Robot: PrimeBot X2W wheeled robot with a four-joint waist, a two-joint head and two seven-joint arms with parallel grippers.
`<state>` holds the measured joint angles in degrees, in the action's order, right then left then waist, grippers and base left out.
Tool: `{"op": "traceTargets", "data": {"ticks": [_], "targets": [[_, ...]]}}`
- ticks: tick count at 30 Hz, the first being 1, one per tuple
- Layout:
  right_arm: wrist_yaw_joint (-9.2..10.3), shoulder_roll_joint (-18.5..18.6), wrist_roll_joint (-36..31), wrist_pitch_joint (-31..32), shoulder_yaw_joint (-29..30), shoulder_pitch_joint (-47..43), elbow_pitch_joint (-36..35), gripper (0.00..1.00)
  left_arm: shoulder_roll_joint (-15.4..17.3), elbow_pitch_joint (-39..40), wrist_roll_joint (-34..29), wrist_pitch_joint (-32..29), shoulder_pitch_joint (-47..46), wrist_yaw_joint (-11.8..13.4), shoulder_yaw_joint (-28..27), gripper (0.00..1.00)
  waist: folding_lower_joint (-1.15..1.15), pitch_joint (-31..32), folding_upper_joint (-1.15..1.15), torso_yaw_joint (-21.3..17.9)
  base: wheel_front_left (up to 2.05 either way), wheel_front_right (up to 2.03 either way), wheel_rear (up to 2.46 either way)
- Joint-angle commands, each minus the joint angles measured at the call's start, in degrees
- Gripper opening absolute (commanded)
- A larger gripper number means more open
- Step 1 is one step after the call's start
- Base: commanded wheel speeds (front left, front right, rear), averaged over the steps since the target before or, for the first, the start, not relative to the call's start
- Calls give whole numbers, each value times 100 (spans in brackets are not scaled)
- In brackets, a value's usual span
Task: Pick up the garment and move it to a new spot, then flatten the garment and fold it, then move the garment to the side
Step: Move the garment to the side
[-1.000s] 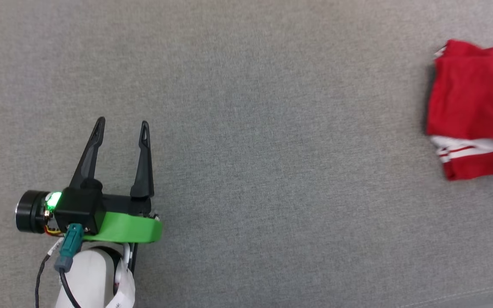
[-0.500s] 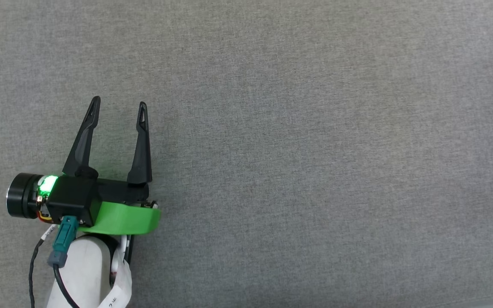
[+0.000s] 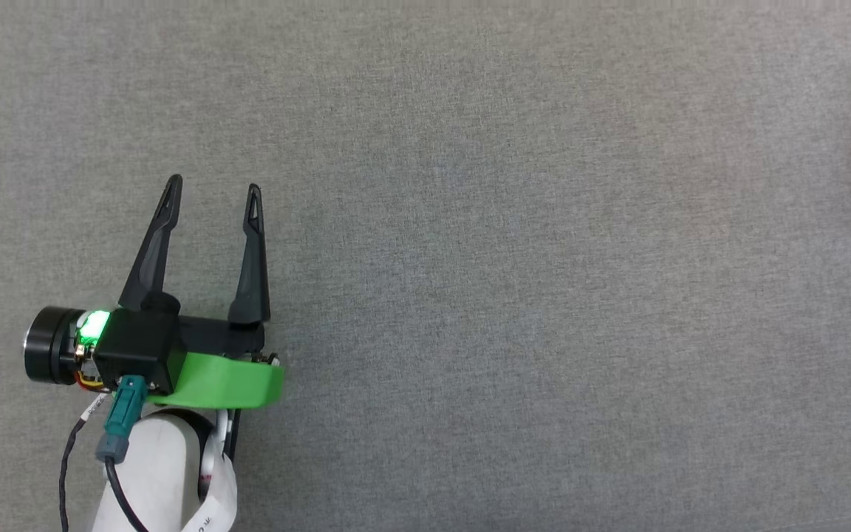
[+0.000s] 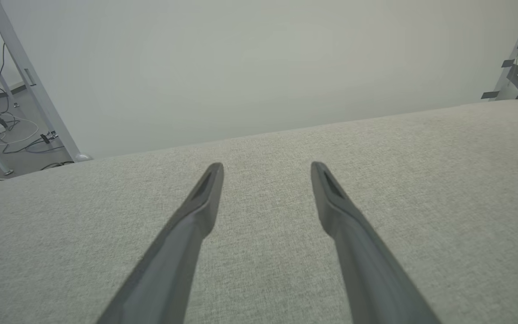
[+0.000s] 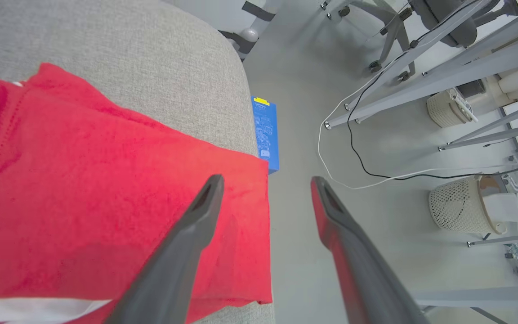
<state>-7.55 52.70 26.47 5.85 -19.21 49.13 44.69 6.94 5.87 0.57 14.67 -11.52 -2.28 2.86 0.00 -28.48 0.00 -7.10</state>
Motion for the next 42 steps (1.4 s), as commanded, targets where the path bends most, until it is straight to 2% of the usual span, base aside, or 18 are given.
{"op": "traceTargets", "data": {"ticks": [1,6,9,13,16,22,28,34,42], "targets": [[6,-6,9,-249,11,15,19,100,-28,-48,18,33,103,38,-5,100,0,377,0,49,0,0,0],[6,-79,-79,-1093,101,-34,-13,100,-77,-169,73,33,351,69,-15,100,0,835,0,146,0,0,0],[6,-257,-101,-1645,271,-49,-57,100,-104,-236,98,33,497,95,-40,100,0,1074,0,237,0,0,0],[6,-635,-264,-2037,668,-123,-291,100,-139,-339,124,33,675,92,-42,100,0,1370,0,381,0,0,0],[6,-1032,-477,-2078,1057,-326,-902,100,-151,-406,138,33,792,74,-52,100,0,1530,0,453,0,0,0],[6,-2148,-1092,-2083,1830,-1326,-2629,100,-185,-528,168,33,896,51,-93,100,0,1809,0,602,0,0,0],[6,-3240,-1509,-2084,1987,-2381,-3868,100,-222,-633,196,33,1002,50,-150,100,0,2061,0,723,0,0,0],[6,-4005,-1647,-2084,2034,-3463,-4619,100,-261,-722,245,33,1144,21,-211,100,0,2277,0,821,0,0,0],[6,-4550,-1684,-2084,1971,-4523,-4718,100,-289,-815,242,33,1296,-15,-286,100,0,2486,0,892,0,0,0]]}}
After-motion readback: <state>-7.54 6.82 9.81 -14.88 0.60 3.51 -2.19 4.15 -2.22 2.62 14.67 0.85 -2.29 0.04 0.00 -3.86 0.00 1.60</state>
